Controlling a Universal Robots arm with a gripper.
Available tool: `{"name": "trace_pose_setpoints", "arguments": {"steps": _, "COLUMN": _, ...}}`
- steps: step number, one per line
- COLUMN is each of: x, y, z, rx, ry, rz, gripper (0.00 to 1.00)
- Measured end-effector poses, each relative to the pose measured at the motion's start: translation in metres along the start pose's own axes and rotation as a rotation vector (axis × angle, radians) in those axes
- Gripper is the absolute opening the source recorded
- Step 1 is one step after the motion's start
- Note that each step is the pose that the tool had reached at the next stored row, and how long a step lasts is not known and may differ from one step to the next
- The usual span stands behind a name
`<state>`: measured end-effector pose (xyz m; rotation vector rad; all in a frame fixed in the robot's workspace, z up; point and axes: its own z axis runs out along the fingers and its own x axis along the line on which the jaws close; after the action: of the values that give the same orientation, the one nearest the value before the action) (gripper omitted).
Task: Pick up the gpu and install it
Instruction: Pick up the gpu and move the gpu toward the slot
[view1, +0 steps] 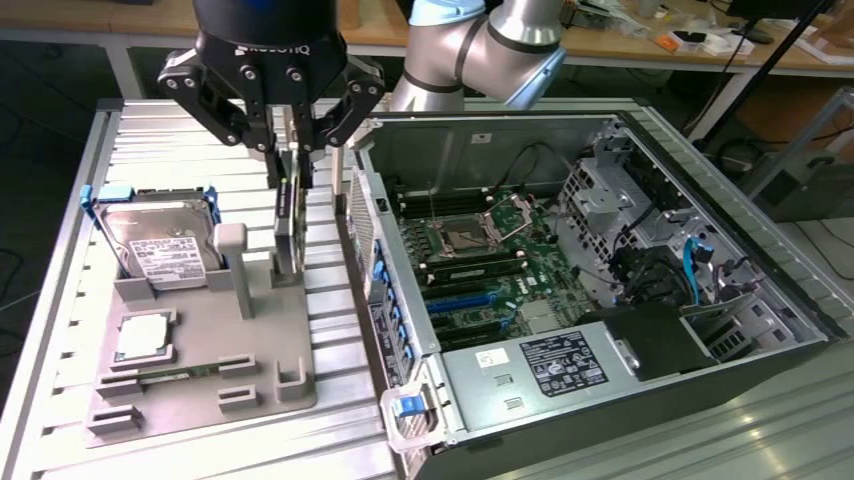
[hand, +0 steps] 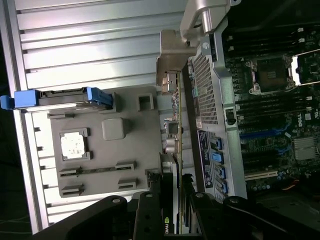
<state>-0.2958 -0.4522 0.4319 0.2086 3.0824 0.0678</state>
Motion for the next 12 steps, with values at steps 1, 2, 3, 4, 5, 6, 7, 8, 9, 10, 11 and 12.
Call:
{"name": "trace_pose_setpoints", "arguments": {"steps": 1, "x": -0.0005, "y": 0.0001, "z": 0.0, "rx": 0.0, "ry": 0.0, "rz": 0.0, "gripper": 0.27}}
{"name": "trace_pose_setpoints", "arguments": {"steps": 2, "x": -0.0008, "y": 0.0001, "z": 0.0001, "rx": 0.0, "ry": 0.0, "rz": 0.0, "gripper": 0.27}}
{"name": "trace_pose_setpoints", "arguments": {"steps": 3, "x": -0.0011, "y": 0.0001, "z": 0.0001, "rx": -0.0001, "ry": -0.0001, "rz": 0.0, "gripper": 0.27}}
{"name": "trace_pose_setpoints", "arguments": {"steps": 4, "x": -0.0015, "y": 0.0002, "z": 0.0001, "rx": 0.0, "ry": 0.0, "rz": 0.0, "gripper": 0.27}}
{"name": "trace_pose_setpoints", "arguments": {"steps": 5, "x": -0.0018, "y": 0.0002, "z": 0.0001, "rx": 0.0, "ry": -0.0001, "rz": 0.0, "gripper": 0.27}}
{"name": "trace_pose_setpoints", "arguments": {"steps": 6, "x": -0.0022, "y": 0.0003, "z": 0.0002, "rx": -0.0001, "ry": -0.0001, "rz": 0.0, "gripper": 0.27}}
{"name": "trace_pose_setpoints", "arguments": {"steps": 7, "x": -0.0026, "y": 0.0003, "z": 0.0002, "rx": -0.0001, "ry": 0.0, "rz": 0.0, "gripper": 0.27}}
{"name": "trace_pose_setpoints", "arguments": {"steps": 8, "x": -0.003, "y": 0.0004, "z": 0.0002, "rx": 0.0, "ry": 0.0, "rz": 0.0, "gripper": 0.27}}
{"name": "trace_pose_setpoints", "arguments": {"steps": 9, "x": -0.0034, "y": 0.0005, "z": 0.0002, "rx": 0.0, "ry": 0.0, "rz": 0.0, "gripper": 0.27}}
{"name": "trace_pose_setpoints", "arguments": {"steps": 10, "x": -0.0037, "y": 0.0005, "z": 0.0003, "rx": -0.0001, "ry": 0.0, "rz": 0.0, "gripper": 0.27}}
{"name": "trace_pose_setpoints", "arguments": {"steps": 11, "x": -0.004, "y": 0.0005, "z": 0.0003, "rx": -0.0001, "ry": -0.0001, "rz": 0.0, "gripper": 0.27}}
{"name": "trace_pose_setpoints", "arguments": {"steps": 12, "x": -0.0044, "y": 0.0006, "z": 0.0003, "rx": -0.0001, "ry": -0.0001, "rz": 0.0, "gripper": 0.27}}
